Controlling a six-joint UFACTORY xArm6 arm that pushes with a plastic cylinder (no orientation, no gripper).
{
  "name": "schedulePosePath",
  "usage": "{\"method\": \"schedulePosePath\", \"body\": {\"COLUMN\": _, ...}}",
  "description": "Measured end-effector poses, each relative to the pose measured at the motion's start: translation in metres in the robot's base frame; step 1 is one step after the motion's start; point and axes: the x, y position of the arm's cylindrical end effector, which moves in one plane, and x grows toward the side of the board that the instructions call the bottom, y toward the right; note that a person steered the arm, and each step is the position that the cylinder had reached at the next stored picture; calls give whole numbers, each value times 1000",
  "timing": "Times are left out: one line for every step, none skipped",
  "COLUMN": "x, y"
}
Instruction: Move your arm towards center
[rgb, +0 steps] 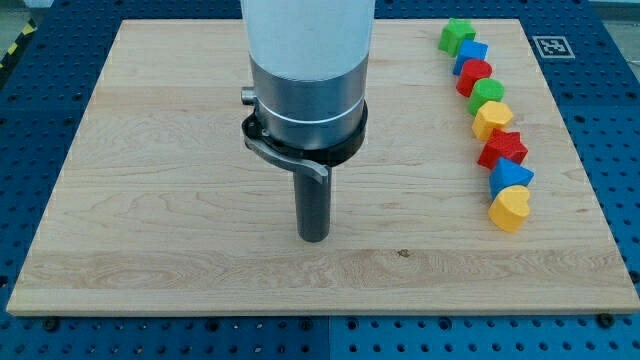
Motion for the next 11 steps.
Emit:
{"method": "schedulePosePath", "body": {"x": 0, "y": 0}}
{"method": "schedulePosePath", "body": {"x": -15, "y": -1}}
{"method": "schedulePosePath", "body": {"x": -26, "y": -14}}
{"method": "schedulePosePath", "body": {"x": -56, "y": -24}}
{"method": "schedulePosePath", "body": {"x": -104, "y": -24}}
{"method": "schedulePosePath", "body": {"x": -167, "y": -18}}
{"method": "schedulePosePath", "body": {"x": -176, "y": -18}}
{"method": "schedulePosePath", "body": {"x": -176, "y": -18}}
{"method": "schedulePosePath", "body": {"x": -178, "y": -18}}
{"method": "schedulePosePath", "body": {"x": -172, "y": -18}}
{"method": "schedulePosePath", "body": {"x": -107, "y": -2}}
